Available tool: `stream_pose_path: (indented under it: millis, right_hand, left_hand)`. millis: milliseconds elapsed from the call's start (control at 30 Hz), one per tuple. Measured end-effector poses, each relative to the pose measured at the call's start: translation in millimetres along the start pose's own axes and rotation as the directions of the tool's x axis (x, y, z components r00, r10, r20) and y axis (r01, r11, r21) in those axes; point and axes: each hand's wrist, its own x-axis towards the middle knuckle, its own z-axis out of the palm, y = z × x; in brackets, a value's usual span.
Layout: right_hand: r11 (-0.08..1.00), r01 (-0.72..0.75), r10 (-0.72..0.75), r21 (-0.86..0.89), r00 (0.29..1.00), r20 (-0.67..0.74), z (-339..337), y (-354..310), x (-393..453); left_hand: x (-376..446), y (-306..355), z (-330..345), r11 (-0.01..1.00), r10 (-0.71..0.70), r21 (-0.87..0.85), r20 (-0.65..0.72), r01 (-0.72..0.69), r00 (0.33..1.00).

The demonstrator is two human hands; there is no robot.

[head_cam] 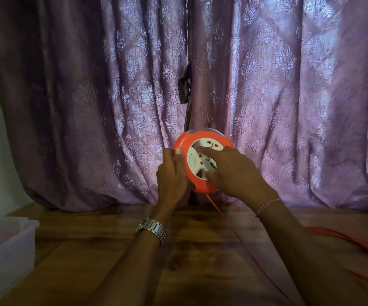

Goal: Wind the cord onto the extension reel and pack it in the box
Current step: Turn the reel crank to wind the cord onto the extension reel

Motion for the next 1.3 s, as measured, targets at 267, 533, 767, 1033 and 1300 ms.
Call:
stream_pose_path:
  millis: [267,533,767,1033,1300]
  right_hand:
    - [0.992,-0.12,0.129,0.048,0.937,-0.324,11.1,2.0,2.4]
    - [0.98,-0.197,0.164,-0.037,0.894,-0.417,-8.2,2.4,2.1]
    - [0.995,0.093,-0.09,0.044,0.994,-0.059,-33.1,5.2,-1.0]
    - [0.989,0.059,-0.067,-0.134,0.996,-0.054,-17.0,-9.9,-4.5]
    - [0.995,-0.088,0.067,-0.046,0.935,-0.347,-8.6,-5.9,-3.9]
  left_hand:
    - [0.6,-2.4,4.3,0.998,0.063,0.006,-0.017,-0.063,0.998]
    - [8.9,-0.7,0.9,0.997,0.068,-0.028,0.002,-0.068,0.998]
    - [17.6,0.6,-3.7,0.997,0.054,-0.06,-0.028,-0.056,0.998]
    - [18.0,5.4,-5.0,0.993,0.084,-0.084,-0.032,-0.086,0.996]
    - [15.0,6.4,-2.8,0.995,0.095,-0.037,-0.027,-0.095,0.995]
